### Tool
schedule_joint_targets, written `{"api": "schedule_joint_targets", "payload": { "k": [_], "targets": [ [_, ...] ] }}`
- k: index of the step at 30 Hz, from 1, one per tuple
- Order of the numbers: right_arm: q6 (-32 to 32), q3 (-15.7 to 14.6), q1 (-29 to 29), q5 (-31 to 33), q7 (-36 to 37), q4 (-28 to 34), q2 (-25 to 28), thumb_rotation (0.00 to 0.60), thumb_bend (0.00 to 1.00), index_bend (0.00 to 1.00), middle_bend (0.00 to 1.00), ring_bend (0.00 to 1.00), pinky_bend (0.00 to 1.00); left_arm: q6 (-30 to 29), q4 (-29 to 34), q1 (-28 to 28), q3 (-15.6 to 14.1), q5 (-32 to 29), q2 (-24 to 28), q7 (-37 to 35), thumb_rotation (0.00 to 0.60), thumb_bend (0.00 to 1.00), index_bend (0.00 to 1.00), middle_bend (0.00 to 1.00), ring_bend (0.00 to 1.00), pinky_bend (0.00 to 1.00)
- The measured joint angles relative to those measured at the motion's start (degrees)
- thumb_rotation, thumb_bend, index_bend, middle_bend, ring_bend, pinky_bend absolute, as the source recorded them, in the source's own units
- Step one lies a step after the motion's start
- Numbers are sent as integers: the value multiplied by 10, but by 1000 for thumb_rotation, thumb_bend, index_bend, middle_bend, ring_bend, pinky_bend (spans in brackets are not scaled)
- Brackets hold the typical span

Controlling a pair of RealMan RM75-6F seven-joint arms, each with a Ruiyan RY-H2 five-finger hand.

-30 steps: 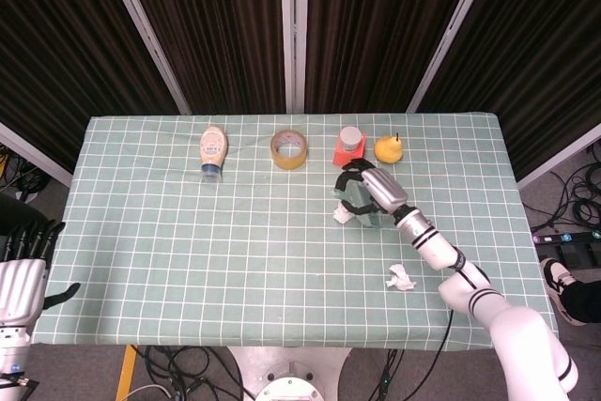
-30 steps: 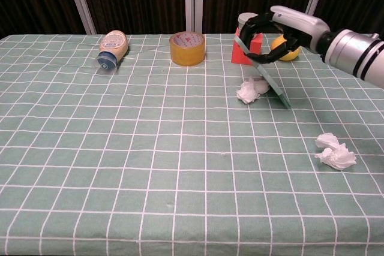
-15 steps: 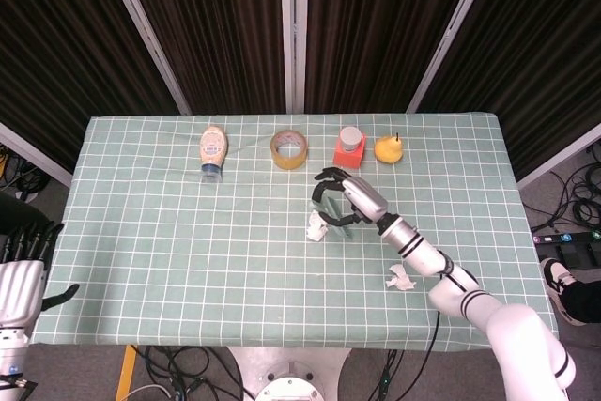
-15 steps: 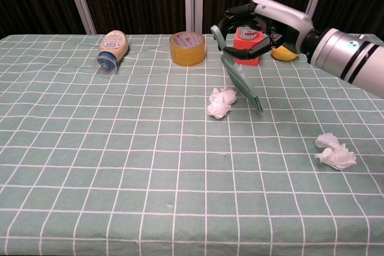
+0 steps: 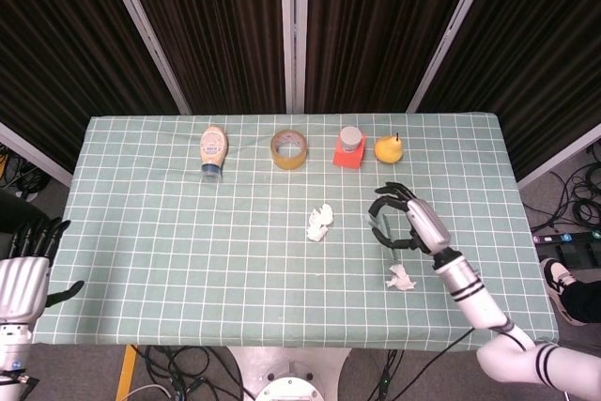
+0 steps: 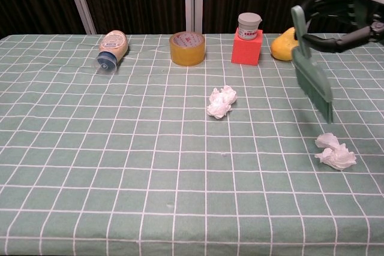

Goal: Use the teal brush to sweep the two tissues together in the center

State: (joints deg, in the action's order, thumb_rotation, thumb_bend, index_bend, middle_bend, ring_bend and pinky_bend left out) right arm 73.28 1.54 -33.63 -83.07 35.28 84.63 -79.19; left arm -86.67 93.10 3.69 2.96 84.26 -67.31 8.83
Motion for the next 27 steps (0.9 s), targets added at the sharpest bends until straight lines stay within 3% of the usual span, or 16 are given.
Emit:
{"api": "schedule_joint_targets", "payload": {
  "k": [5, 8, 15, 22, 27],
  "targets": [
    [43, -12, 77, 47, -136, 86, 29, 600, 438, 601, 553, 203, 101, 0, -2, 1, 0, 3, -1, -3, 600, 0, 111, 99, 11, 35],
    [70, -21, 117, 60, -192, 98, 20, 600, 438, 601, 553, 208, 100, 3, -5, 2, -1, 1, -2, -8, 600, 0, 111, 99, 11, 35],
    [96, -29, 157, 63, -248, 90, -37, 600, 438, 598, 553, 208, 72, 8, -11, 6, 0, 4, -2, -21, 600, 0, 111, 99, 11, 36],
    [103, -2, 165, 62, -300, 60, -119, 600, 438, 592, 553, 208, 52, 12, -18, 9, -1, 6, -6, -28, 600, 0, 111, 99, 11, 36],
    [88, 38, 146, 74, -353, 22, -184, 600, 442, 587, 553, 208, 50, 10, -21, 9, -2, 9, -6, -34, 600, 0, 111, 99, 11, 35]
  ]
}}
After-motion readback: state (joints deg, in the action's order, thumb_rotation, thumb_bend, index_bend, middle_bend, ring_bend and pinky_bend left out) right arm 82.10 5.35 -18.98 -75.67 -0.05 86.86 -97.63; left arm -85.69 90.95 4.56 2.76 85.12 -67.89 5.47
